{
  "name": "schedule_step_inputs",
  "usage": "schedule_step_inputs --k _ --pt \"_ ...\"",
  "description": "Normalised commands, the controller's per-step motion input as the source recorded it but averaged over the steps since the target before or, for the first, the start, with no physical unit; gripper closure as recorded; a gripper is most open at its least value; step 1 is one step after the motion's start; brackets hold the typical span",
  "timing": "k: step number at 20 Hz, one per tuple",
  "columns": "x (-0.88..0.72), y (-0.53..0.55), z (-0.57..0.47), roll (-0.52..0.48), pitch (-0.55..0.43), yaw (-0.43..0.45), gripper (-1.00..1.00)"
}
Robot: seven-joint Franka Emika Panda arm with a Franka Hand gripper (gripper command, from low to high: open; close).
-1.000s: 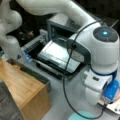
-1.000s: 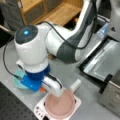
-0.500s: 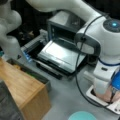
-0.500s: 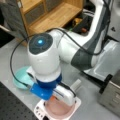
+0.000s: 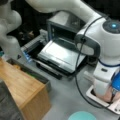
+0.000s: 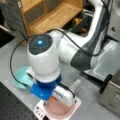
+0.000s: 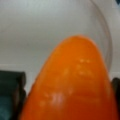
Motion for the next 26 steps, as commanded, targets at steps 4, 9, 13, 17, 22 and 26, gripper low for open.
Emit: schedule_step_inputs --k 4,9,13,17,22,26 --pt "0.07 0.21 -0.24 -0.252 -0.074 -0.012 1.0" --pt "0.03 0.24 -0.15 -0.19 -0.047 -0.038 1.0" --pt "0.02 0.19 -0.07 -0.161 -0.053 -0.067 1.0" --pt "0.01 0.12 -0.04 -0.166 -0.058 -0.058 1.0" --pt "0.0 0.09 -0.05 -0.154 -0.085 -0.056 -1.0" --pt "-0.02 0.07 -0.06 -0.096 -0.077 -0.025 -1.0"
